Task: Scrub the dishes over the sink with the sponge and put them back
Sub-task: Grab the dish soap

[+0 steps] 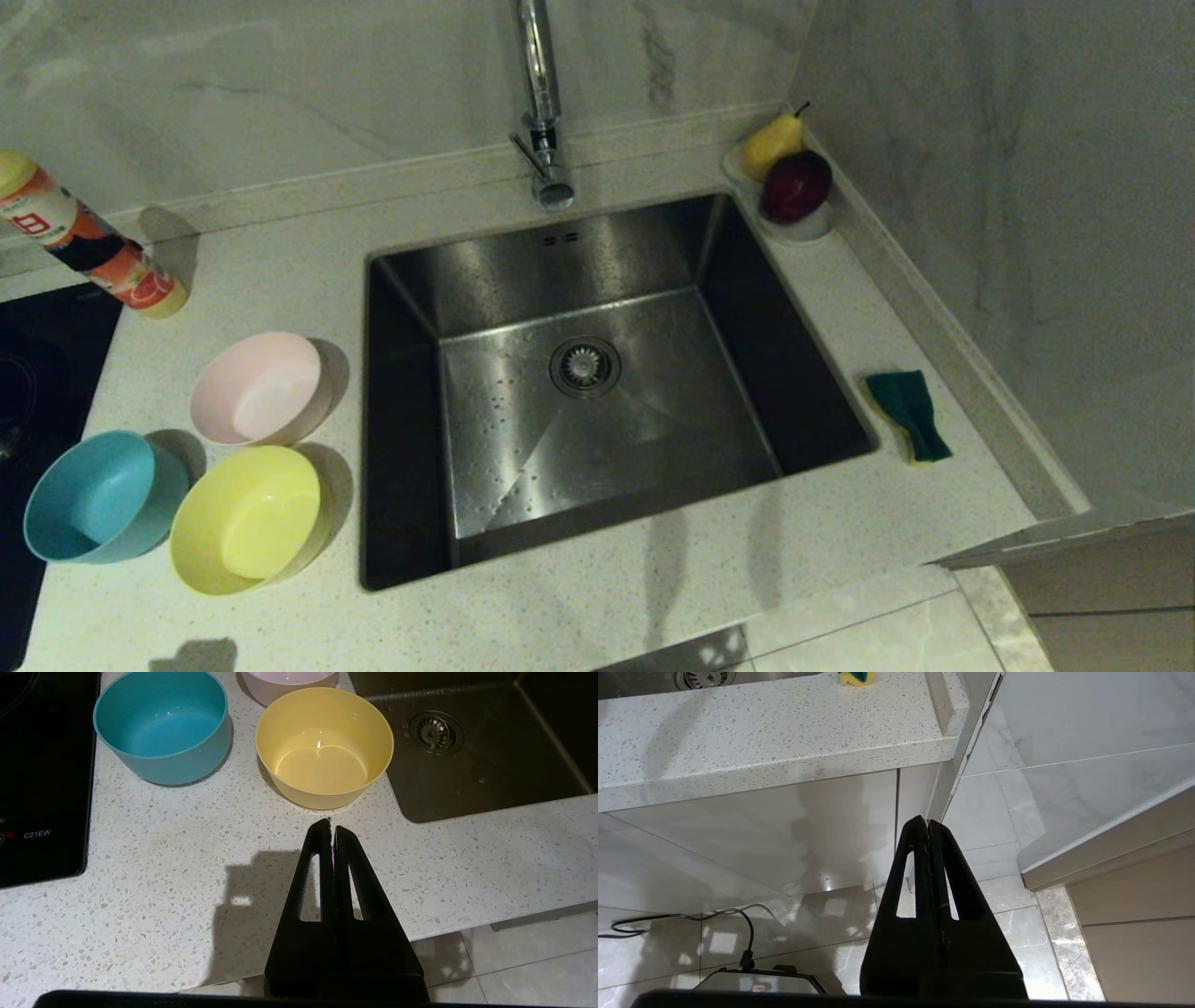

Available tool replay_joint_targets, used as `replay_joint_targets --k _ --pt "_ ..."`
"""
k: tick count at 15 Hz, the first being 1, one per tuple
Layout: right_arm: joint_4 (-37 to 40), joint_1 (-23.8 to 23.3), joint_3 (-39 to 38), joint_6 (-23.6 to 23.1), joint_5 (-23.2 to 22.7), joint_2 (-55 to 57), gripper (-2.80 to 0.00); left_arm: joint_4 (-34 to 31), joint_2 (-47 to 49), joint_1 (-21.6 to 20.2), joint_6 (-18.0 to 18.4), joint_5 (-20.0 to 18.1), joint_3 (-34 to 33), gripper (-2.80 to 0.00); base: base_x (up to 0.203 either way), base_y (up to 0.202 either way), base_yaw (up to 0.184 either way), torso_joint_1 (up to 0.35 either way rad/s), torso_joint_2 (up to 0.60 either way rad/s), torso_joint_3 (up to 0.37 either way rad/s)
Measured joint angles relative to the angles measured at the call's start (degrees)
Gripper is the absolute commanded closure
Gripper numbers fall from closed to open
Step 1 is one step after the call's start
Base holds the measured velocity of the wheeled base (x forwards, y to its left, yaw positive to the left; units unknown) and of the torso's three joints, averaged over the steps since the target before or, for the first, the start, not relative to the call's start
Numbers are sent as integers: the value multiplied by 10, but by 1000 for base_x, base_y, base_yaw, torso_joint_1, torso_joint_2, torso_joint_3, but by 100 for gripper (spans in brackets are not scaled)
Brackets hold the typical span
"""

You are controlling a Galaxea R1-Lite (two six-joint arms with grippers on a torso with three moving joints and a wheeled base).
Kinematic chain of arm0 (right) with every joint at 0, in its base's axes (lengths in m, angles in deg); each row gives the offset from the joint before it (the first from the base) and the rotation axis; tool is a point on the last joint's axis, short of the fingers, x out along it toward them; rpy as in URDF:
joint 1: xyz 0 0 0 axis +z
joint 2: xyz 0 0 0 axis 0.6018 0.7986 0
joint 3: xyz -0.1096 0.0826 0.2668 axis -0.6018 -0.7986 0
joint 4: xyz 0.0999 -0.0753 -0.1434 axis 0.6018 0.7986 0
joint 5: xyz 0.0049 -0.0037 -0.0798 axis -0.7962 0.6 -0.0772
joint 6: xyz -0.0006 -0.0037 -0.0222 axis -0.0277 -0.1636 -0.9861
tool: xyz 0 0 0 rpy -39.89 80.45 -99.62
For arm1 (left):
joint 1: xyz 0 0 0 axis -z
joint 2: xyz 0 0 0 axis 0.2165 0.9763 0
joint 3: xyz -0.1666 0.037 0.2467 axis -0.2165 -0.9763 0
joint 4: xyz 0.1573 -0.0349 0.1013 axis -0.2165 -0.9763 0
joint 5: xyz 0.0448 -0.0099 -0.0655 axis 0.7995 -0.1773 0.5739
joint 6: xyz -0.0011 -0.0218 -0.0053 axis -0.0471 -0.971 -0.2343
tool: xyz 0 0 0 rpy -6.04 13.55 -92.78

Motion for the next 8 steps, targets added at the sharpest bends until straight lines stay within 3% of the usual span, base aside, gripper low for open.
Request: replay_joint_targets --k 8 --pt "0 0 0 0 0 0 0 0 0 0 0 0 0 0 0 0 0 0 0 0"
